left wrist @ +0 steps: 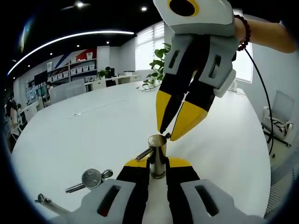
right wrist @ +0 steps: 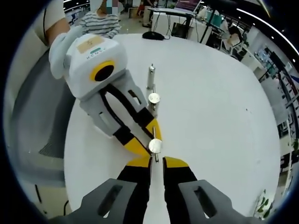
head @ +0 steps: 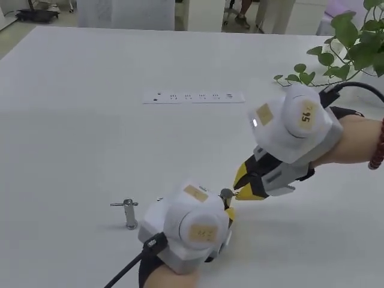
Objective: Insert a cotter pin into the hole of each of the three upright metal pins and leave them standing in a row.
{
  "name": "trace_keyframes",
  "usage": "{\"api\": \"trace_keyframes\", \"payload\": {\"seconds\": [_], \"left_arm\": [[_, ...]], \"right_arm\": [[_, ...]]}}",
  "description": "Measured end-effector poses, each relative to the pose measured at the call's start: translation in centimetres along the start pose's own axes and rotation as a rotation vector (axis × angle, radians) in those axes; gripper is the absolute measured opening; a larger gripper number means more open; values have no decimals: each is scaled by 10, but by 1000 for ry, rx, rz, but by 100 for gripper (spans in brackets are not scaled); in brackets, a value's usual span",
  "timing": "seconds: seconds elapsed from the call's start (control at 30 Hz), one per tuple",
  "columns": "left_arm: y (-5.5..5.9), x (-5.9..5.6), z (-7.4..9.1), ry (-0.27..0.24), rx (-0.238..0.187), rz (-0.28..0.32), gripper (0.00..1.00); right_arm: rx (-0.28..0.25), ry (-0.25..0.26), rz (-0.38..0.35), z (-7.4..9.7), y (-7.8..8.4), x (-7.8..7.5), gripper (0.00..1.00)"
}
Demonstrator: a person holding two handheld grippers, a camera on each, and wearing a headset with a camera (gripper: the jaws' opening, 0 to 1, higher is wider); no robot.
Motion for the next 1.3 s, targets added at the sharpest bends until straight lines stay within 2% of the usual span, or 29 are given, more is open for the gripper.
{"api": "trace_keyframes", "payload": {"seconds": [0.07,0.2,0.3,0.53,0.6,0.73,1.3], "left_arm": [[0,0,0,-7,-1,-4,11],[4,-1,2,-30,30,-29,13],[6,0,3,-33,43,-26,14],[1,0,3,-41,24,-25,13],[2,-1,3,-39,25,-25,11],[1,2,3,-31,28,-13,11],[2,1,1,-30,29,-3,11]], "right_arm": [[17,-2,31,0,2,0,8],[15,-4,27,-1,2,-2,7],[13,-11,27,-1,2,-3,6],[3,-15,16,-2,0,-5,5],[4,-15,-9,-2,0,-4,5],[-1,-13,-16,-3,0,-6,5],[-5,-7,-21,-2,0,-4,6]]}}
Point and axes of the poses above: the centre of the closed fingertips' face, and the gripper's own axes: z roughly backward along the fingers, x roughly to its left, y roughly out of its underside, the point moved 8 cm from there along z, roughly backward along the fingers, and after that the axes turned 2 degrees about -x, right-handed, at the moved point
